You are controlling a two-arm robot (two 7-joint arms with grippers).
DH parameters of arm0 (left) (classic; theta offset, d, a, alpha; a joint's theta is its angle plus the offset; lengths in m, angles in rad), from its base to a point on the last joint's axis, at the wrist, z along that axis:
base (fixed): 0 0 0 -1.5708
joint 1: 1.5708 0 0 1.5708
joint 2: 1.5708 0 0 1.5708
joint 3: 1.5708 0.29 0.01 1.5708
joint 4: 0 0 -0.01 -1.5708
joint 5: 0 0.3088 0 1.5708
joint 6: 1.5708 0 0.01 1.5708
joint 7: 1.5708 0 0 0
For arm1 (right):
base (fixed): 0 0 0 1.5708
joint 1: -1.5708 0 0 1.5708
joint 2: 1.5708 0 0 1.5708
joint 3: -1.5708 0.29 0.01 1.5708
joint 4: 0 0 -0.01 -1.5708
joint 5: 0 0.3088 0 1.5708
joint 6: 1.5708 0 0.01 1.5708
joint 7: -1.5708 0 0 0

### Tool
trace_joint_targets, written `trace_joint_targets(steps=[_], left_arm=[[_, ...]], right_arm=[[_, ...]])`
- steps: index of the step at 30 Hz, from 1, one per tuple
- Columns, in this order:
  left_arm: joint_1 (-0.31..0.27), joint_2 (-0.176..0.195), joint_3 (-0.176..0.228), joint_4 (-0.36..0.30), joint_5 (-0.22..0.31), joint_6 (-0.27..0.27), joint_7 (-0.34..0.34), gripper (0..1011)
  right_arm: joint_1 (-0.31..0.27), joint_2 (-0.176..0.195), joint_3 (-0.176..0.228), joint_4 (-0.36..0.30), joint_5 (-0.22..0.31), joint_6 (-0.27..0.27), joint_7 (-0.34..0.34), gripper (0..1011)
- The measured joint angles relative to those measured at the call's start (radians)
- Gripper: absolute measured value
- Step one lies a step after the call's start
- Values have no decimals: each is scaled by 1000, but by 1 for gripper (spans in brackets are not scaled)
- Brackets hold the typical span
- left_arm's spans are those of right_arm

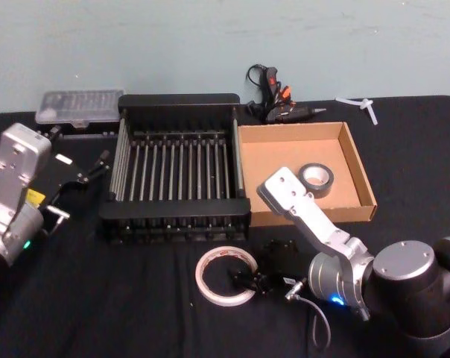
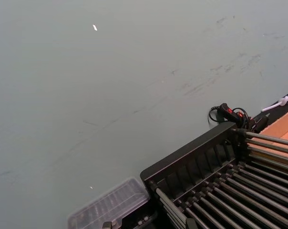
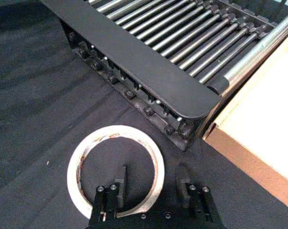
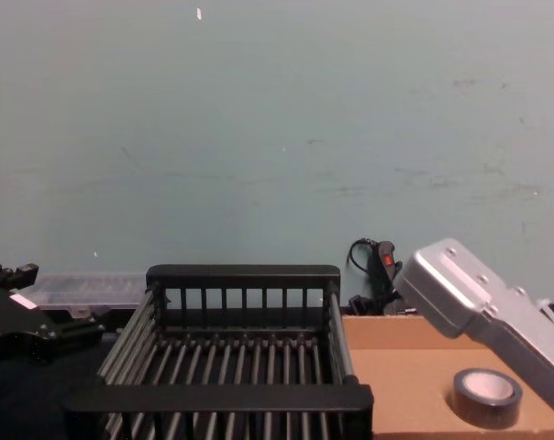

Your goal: Pick up the white tape and place it into the black box , Pick up the silver tape and place it into the brown box.

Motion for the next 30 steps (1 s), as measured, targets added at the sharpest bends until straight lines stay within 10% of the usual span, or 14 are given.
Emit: trace_joint_targets(steps=[16,30], left_arm=[[0,0,0,0,0,0,0,1001],[0,0,0,0,0,0,0,1001]], right_arm=[[0,0,0,0,1,0,0,169],[0,0,1,0,1,-1,1,90]])
